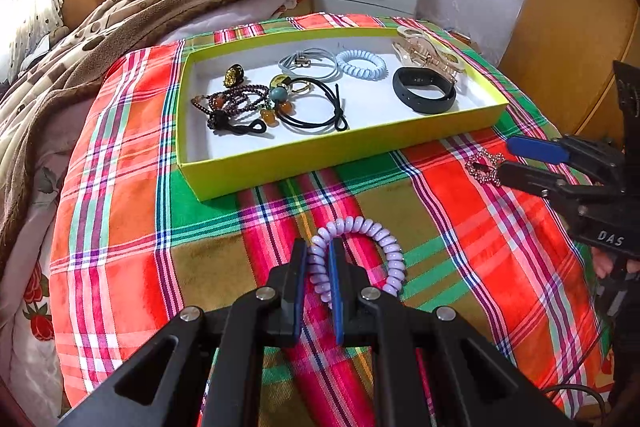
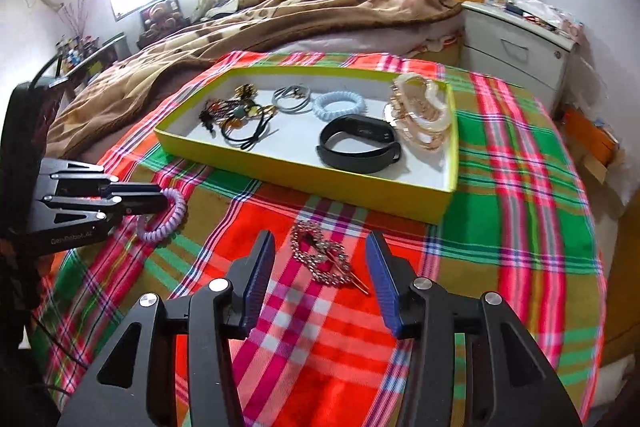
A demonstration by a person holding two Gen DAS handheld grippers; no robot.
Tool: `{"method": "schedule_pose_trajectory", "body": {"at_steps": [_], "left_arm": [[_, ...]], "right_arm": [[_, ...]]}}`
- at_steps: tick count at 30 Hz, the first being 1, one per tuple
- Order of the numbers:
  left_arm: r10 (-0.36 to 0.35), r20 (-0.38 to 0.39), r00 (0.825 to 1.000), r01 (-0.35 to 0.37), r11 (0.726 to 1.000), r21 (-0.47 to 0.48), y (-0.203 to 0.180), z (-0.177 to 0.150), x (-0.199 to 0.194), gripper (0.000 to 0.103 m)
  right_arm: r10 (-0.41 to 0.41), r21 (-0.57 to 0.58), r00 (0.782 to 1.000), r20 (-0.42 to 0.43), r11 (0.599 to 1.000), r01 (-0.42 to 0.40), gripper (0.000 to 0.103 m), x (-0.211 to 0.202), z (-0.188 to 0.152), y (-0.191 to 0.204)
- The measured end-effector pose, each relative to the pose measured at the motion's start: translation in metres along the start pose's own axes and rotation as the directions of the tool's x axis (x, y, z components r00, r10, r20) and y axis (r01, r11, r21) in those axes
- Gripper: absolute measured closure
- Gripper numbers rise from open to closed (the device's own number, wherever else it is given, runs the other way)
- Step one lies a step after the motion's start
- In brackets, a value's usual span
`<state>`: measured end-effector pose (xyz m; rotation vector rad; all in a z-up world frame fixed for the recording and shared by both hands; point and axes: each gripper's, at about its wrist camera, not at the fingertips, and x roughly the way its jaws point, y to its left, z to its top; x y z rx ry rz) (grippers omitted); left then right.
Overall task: Organize jewelry
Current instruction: 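Grasp the pink rhinestone hair clip with the right tool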
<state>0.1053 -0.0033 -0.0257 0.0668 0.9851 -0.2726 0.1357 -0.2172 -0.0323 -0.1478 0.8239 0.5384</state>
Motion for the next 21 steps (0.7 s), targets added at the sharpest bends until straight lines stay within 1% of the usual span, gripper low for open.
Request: {"method": "schedule_pose_trajectory", "body": {"at_steps": [3, 6, 9, 15, 17, 18, 19, 21], "left_arm": [[0.001, 0.0, 1.0, -0.001, 1.0, -0.003, 0.0, 0.0, 0.0, 0.091], [0.004, 0.001, 1.0, -0.004, 1.0, -0.003, -0.001, 0.001, 0.001, 0.091], [0.004, -0.001, 1.0, -0.004, 1.0, -0.004, -0.002, 0.002, 0.002, 0.091], [-0.007, -0.004, 1.0, 0.007, 1.0, -0.008, -0.002, 0.005, 0.004, 0.091], [-0.01, -0.004, 1.0, 0.01, 1.0, -0.01, -0.002, 0.006, 0.005, 0.091], [-0.011, -0.004, 1.0, 0.011, 1.0, -0.01, -0.002, 0.006, 0.005, 0.091], [-0.014, -0.004, 1.0, 0.014, 1.0, -0.01, -0.002, 0.006, 0.005, 0.091], [-0.018, -0.003, 1.0, 0.018, 1.0, -0.012, -0.002, 0.007, 0.005, 0.091]], "right_arm": [[0.009, -0.04, 1.0, -0.028, 0.999, -0.01, 0.055, 0.008, 0.003, 0.003], [-0.006, -0.088, 0.999, -0.048, 0.996, 0.002, 0.055, 0.013, 0.005, 0.005], [-0.014, -0.116, 0.996, -0.089, 0.993, 0.003, 0.055, 0.022, 0.003, 0.007], [-0.019, -0.118, 0.996, -0.087, 0.993, 0.009, 0.055, 0.019, 0.0, 0.008], [-0.024, -0.11, 0.996, -0.086, 0.994, 0.014, 0.062, 0.017, -0.001, 0.008], [-0.026, -0.106, 0.996, -0.085, 0.994, 0.017, 0.069, 0.016, -0.002, 0.009], [-0.029, -0.105, 0.996, -0.084, 0.994, 0.02, 0.073, 0.015, -0.003, 0.009], [-0.031, -0.097, 0.996, -0.081, 0.995, 0.024, 0.075, 0.013, -0.004, 0.01]]}}
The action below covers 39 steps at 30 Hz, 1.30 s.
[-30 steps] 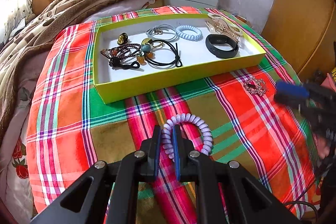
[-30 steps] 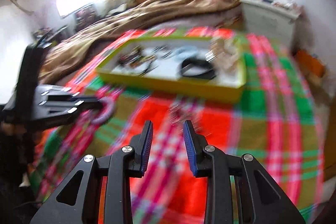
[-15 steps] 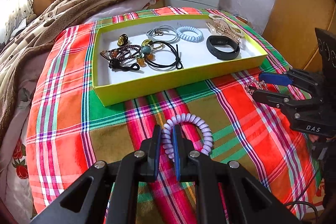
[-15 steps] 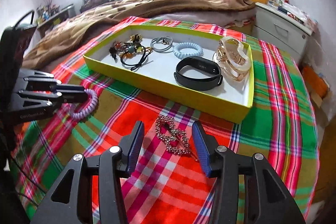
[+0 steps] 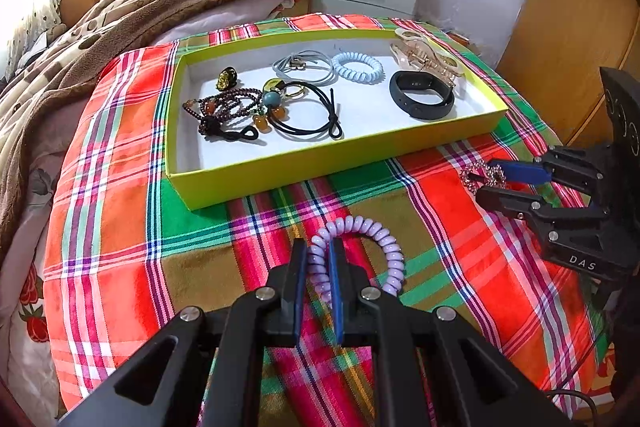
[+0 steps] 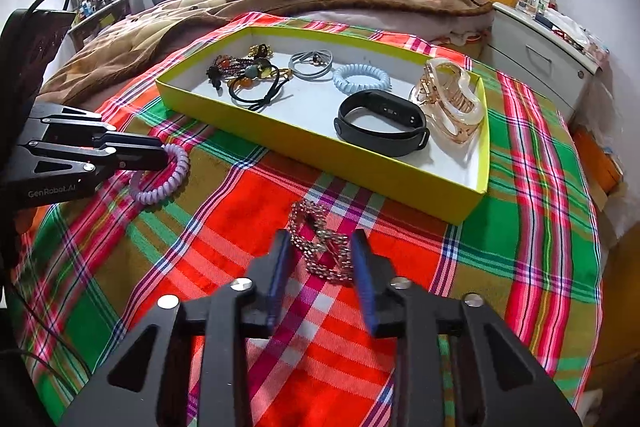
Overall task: Organize jewelry
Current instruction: 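Grasp the pink rhinestone hair clip with the right tool, then carry the lavender hair tie and pink hair clip into the box lid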
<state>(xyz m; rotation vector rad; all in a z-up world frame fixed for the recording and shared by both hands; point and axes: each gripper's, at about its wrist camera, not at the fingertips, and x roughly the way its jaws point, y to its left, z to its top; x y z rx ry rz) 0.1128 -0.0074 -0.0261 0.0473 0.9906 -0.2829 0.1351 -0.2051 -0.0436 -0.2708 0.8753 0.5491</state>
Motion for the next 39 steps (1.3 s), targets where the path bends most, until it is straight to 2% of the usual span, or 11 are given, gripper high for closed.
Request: {"method": "schedule_pose_trajectory", "body": {"at_steps": [3, 14, 32, 35, 38, 39], "left_arm": [[-0.007, 0.003, 1.0, 0.007, 1.0, -0.004, 0.001, 0.0, 0.0, 0.091], [-0.029, 0.024, 0.999, 0.03, 0.999, -0.013, 0.002, 0.002, -0.006, 0.092], [-0.018, 0.102, 0.995, 0.017, 1.0, 0.003, 0.002, 0.019, -0.035, 0.092], [-0.04, 0.071, 0.997, 0.037, 0.999, 0.035, 0.002, 0.015, -0.03, 0.092], [-0.03, 0.02, 0.999, 0.029, 0.999, 0.026, 0.004, 0.008, -0.018, 0.091], [-0.032, 0.006, 0.999, 0.032, 0.999, 0.015, 0.006, 0.006, -0.014, 0.087]], "right_arm": [[0.0, 0.014, 1.0, 0.003, 1.0, 0.0, 0.081, -0.002, -0.002, -0.001], [0.047, 0.1, 0.998, 0.033, 0.994, -0.05, 0.081, -0.009, -0.004, -0.004], [0.044, 0.169, 0.99, 0.137, 0.983, -0.067, 0.081, -0.037, 0.005, -0.009], [0.043, 0.177, 0.989, 0.141, 0.982, -0.067, 0.081, -0.038, 0.003, -0.008], [0.044, 0.188, 0.989, 0.141, 0.98, -0.071, 0.081, -0.037, 0.0, -0.009], [0.047, 0.188, 0.989, 0.142, 0.979, -0.074, 0.081, -0.037, 0.0, -0.009]]}}
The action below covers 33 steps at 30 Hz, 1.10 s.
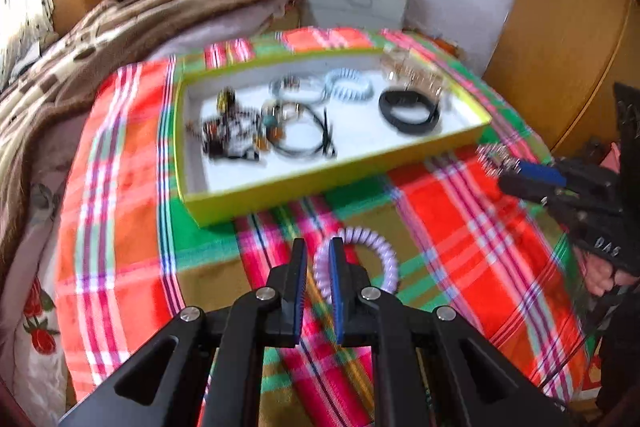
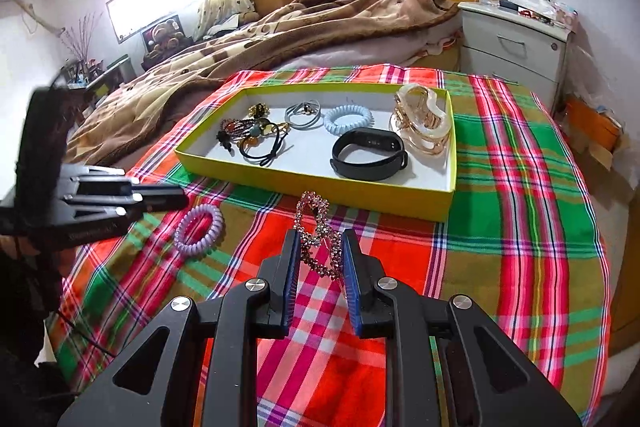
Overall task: Organize jewelry
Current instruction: 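Carry the lavender hair tie and pink hair clip into the box lid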
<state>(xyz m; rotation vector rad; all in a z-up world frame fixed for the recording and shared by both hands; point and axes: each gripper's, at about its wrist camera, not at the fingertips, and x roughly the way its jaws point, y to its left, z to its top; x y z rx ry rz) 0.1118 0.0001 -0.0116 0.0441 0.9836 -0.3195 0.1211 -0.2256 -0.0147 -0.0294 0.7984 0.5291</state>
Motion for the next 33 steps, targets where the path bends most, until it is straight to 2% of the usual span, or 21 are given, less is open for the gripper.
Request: {"method": "schedule_pose_trajectory", "body": {"at_steps": [1, 2, 3, 6, 11, 13, 14, 15, 20, 24, 33], "left_arm": [[-0.001, -0.006, 1.0, 0.001, 1.0, -0.006, 0.001, -0.001, 0.002, 0.083], [0.005, -0.01, 1.0, -0.005, 1.0, -0.002, 0.0, -0.003, 0.004, 0.072], [0.011, -0.015, 1.0, -0.011, 1.0, 0.003, 0.0, -0.004, 0.005, 0.07], [0.006, -0.037, 0.999, -0.005, 1.0, 0.01, -0.001, -0.005, 0.011, 0.07], [0.055, -0.037, 0.998, -0.053, 0.997, 0.058, -0.01, -0.005, 0.016, 0.07], [0.067, -0.031, 0.997, -0.065, 0.996, 0.063, -0.01, -0.004, 0.016, 0.076], [0.073, -0.027, 0.997, -0.072, 0.995, 0.063, -0.01, -0.004, 0.017, 0.088], [0.07, -0.026, 0.997, -0.068, 0.996, 0.051, -0.008, -0.003, 0.017, 0.092], [0.06, -0.017, 0.998, -0.06, 0.998, 0.034, -0.003, -0.001, 0.014, 0.093], [0.052, 0.021, 0.998, -0.052, 0.998, 0.024, -0.001, 0.005, 0.002, 0.093], [0.043, 0.089, 0.995, -0.045, 0.999, 0.015, 0.008, 0.035, -0.018, 0.093]], "right_arm": [[0.003, 0.0, 1.0, 0.001, 1.0, -0.003, 0.081, 0.0, 0.0, 0.0], [0.002, -0.001, 1.0, 0.002, 1.0, -0.002, 0.081, -0.001, 0.0, 0.0], [0.002, -0.002, 1.0, 0.005, 1.0, -0.002, 0.081, -0.002, 0.001, 0.0], [0.004, -0.008, 1.0, 0.014, 1.0, -0.004, 0.081, -0.004, 0.002, 0.002], [0.01, -0.01, 1.0, 0.023, 1.0, -0.01, 0.081, -0.006, 0.005, 0.005], [0.01, -0.009, 1.0, 0.025, 1.0, -0.01, 0.081, -0.006, 0.005, 0.006], [0.011, -0.009, 1.0, 0.025, 1.0, -0.011, 0.081, -0.005, 0.006, 0.006], [0.01, -0.01, 1.0, 0.026, 1.0, -0.01, 0.081, -0.005, 0.006, 0.007], [0.009, -0.012, 0.999, 0.037, 1.0, -0.008, 0.081, -0.008, 0.01, 0.008], [0.007, -0.013, 0.999, 0.053, 1.0, -0.006, 0.081, -0.012, 0.015, 0.01], [-0.01, 0.003, 0.996, 0.084, 1.0, 0.009, 0.081, -0.011, 0.037, 0.01]]}}
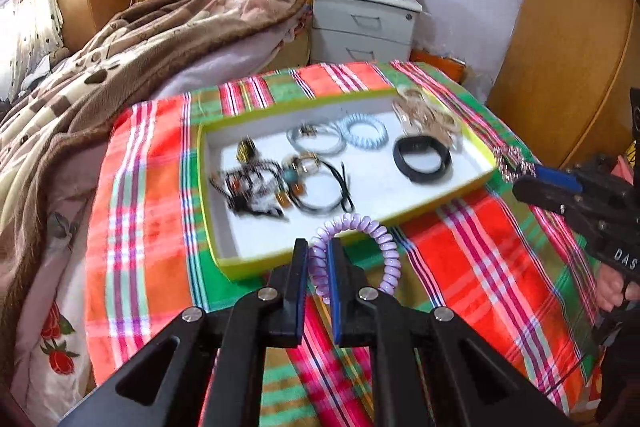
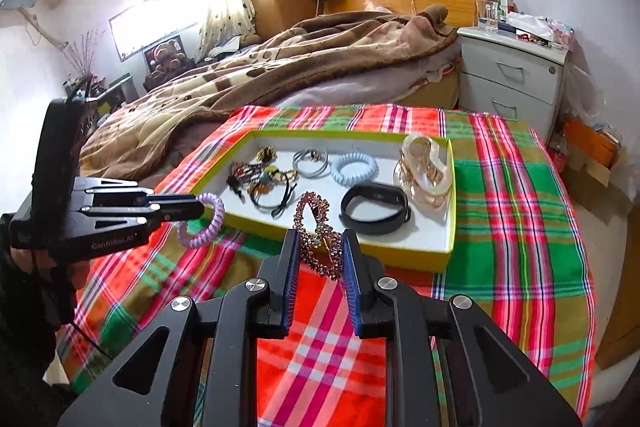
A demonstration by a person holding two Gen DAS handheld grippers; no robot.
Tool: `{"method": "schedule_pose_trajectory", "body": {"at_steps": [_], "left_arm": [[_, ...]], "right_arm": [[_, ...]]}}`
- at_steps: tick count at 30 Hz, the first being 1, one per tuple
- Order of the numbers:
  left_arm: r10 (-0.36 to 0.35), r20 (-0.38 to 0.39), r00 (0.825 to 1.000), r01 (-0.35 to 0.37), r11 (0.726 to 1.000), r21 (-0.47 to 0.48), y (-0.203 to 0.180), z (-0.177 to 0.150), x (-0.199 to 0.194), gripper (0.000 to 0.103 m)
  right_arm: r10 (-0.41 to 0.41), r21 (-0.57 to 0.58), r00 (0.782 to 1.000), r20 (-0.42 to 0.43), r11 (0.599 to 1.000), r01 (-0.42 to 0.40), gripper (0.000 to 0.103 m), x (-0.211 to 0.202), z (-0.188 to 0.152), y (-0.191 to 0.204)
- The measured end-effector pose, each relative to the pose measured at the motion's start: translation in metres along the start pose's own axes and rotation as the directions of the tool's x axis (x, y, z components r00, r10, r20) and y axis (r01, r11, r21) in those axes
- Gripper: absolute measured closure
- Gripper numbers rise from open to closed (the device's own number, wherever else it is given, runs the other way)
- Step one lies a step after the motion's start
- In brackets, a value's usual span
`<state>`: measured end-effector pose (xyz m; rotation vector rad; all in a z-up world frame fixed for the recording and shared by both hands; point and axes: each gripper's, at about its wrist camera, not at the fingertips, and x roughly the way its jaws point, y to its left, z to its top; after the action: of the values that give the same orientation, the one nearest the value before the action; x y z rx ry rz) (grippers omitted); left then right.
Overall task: Organize jewelry
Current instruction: 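Carry the lavender hair tie and pink hair clip into the box lid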
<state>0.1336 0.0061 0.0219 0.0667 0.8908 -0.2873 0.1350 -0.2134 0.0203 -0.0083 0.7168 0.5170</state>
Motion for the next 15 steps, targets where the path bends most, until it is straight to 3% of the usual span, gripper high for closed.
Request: {"method": "schedule_pose_trajectory", "body": {"at_steps": [7, 15], "left_arm": [[0.01, 0.032, 0.999, -0.009, 1.0, -0.019, 0.015, 0.032, 0.006, 0.093], [0.022, -0.006, 1.0, -0.022, 0.998, -0.056, 0.032, 0.039, 0.029, 0.093]], "right_arm": [[-0.022, 0.037, 1.0, -0.016, 0.999, 0.022, 0.081, 0.026, 0.018, -0.001], [-0.022, 0.087, 0.997, -0.068, 0.996, 0.028, 0.081, 0.07, 0.036, -0.004]]}}
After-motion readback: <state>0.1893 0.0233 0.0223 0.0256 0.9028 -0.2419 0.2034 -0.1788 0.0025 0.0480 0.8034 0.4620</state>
